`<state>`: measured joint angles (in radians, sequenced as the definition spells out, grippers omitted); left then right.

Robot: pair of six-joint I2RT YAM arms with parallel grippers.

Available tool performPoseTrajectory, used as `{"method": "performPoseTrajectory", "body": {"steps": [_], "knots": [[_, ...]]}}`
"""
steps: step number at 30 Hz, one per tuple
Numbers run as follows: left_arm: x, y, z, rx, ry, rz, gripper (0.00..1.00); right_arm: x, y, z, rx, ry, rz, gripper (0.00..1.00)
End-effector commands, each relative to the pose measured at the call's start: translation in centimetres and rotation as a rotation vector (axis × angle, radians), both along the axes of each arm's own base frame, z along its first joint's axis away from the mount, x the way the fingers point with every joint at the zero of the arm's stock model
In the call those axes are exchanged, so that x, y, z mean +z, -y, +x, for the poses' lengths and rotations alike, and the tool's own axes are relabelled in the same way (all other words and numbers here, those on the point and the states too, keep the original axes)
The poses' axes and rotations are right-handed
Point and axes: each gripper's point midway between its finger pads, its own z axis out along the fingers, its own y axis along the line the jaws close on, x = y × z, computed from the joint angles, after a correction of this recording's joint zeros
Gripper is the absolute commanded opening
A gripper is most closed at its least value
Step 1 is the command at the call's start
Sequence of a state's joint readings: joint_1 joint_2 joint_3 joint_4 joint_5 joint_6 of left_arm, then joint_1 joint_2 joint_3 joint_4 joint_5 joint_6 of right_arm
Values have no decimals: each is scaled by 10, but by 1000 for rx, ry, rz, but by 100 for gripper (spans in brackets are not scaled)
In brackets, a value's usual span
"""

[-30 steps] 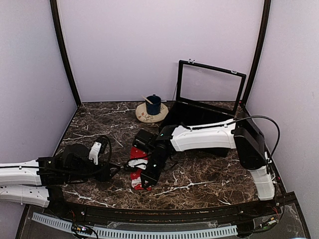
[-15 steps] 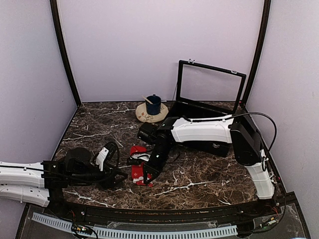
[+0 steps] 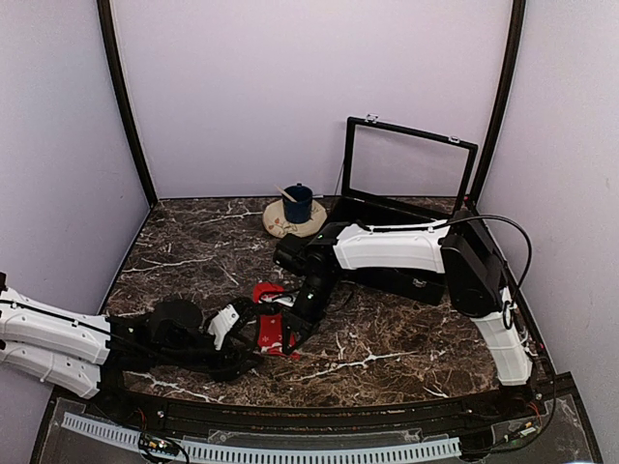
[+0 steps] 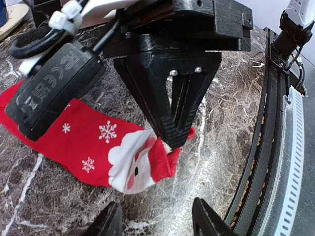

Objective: Roll the socks
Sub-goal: Roll the sock at the center of the board.

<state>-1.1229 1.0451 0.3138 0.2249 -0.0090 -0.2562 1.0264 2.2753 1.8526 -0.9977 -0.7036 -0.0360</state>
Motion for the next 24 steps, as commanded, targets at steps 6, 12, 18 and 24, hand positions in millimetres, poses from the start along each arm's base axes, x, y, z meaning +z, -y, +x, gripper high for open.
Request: {"method": "performPoseTrajectory", "body": {"steps": [6,12,18,24], "knots": [[20,30,5,-102,138,0,52,7,-5,-2,7,-45,32,0],[14,40,6,-133,154,43,52,8,-6,-3,10,-51,38,0],[10,43,7,-136,164,69,51,10,-3,-4,10,-53,37,0],[4,47,8,-139,169,100,47,9,-1,-6,15,-54,34,0]]}}
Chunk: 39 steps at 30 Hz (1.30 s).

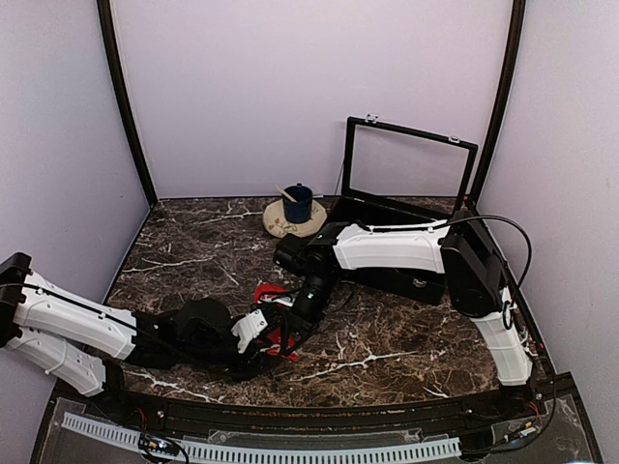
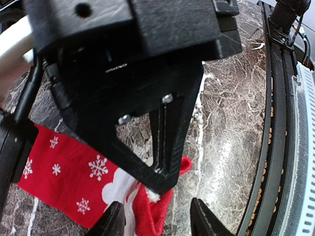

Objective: Roll the socks
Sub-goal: Roll the sock at the center of the board.

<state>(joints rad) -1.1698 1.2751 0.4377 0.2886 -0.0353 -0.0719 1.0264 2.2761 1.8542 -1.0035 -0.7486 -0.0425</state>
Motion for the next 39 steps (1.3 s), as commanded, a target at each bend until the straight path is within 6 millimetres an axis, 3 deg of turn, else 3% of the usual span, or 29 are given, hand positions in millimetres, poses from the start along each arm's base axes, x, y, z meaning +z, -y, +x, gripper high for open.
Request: {"method": "performPoseTrajectory", "body": {"steps": [1,16,31,39], "knots": [[11,10,3,-8,37,-8,46,4,1,-1,6,-18,10,0],[2,13,3,1,12,34,28,3,7,-4,14,-21,3,0],[-4,7,1,29,-8,64,29,4,9,-1,9,-25,7,0],[-1,7,2,19,13,66,21,2,7,-1,6,-35,5,0]]}}
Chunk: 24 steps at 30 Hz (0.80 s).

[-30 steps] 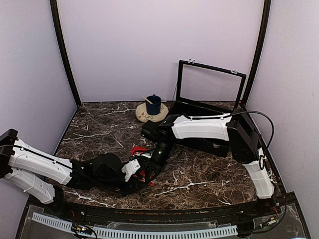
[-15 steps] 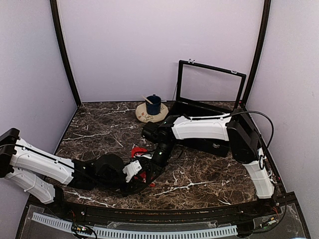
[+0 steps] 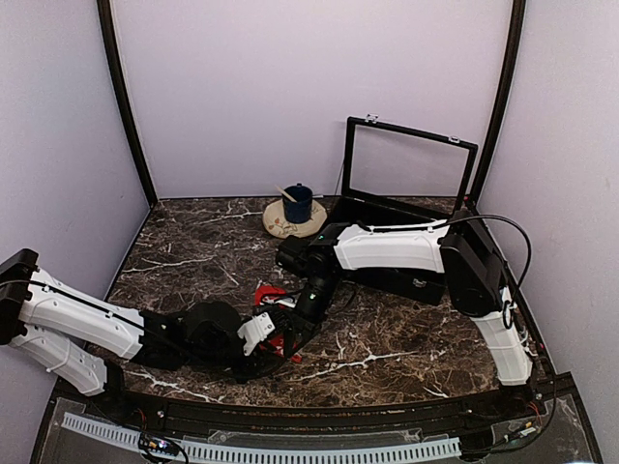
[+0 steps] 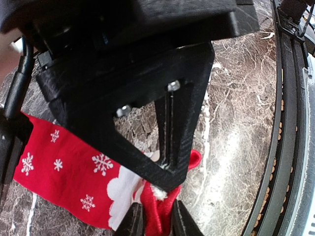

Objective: Roll the socks
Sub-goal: Roll the sock at the center of the board.

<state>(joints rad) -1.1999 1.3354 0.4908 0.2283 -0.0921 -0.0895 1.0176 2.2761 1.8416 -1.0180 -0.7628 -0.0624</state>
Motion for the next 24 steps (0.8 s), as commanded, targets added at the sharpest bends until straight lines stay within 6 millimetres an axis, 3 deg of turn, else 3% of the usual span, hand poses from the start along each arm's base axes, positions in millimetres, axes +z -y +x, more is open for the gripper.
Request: {"method": "performPoseTrajectory", "body": {"steps": [1,11,17,19,24], "knots": [[8,3,1,-9,20,-1,20,4,1,0,0,-17,12,0],[10,4,0,-26,34,3,13,-1,1,0,-7,-25,-3,0],[8,5,-2,-37,19,6,5,-3,1,2,-11,-19,-12,1],[7,5,-3,-35,10,5,0,-4,1,3,-14,-12,-18,5],[5,3,-3,-10,-16,9,0,-4,2,6,-21,3,-25,17]]}}
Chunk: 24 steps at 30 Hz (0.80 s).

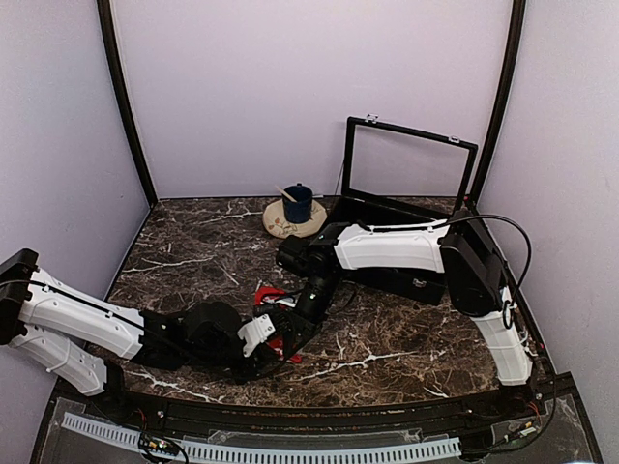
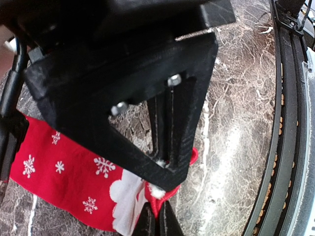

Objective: Roll the socks
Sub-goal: Roll the sock at the center of the board.

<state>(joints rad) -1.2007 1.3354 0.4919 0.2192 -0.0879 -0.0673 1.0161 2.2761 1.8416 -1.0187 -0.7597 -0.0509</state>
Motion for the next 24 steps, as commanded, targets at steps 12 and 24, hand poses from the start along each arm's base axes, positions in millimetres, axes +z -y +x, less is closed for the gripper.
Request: {"method": "performPoseTrajectory", "body": {"steps": [12,24], "knots": [[5,-3,-3,85,-96,-27,0,2,9,15,-51,24,-4,26],[1,-12,-5,195,-205,-32,0,5,11,37,-131,99,26,26]]}}
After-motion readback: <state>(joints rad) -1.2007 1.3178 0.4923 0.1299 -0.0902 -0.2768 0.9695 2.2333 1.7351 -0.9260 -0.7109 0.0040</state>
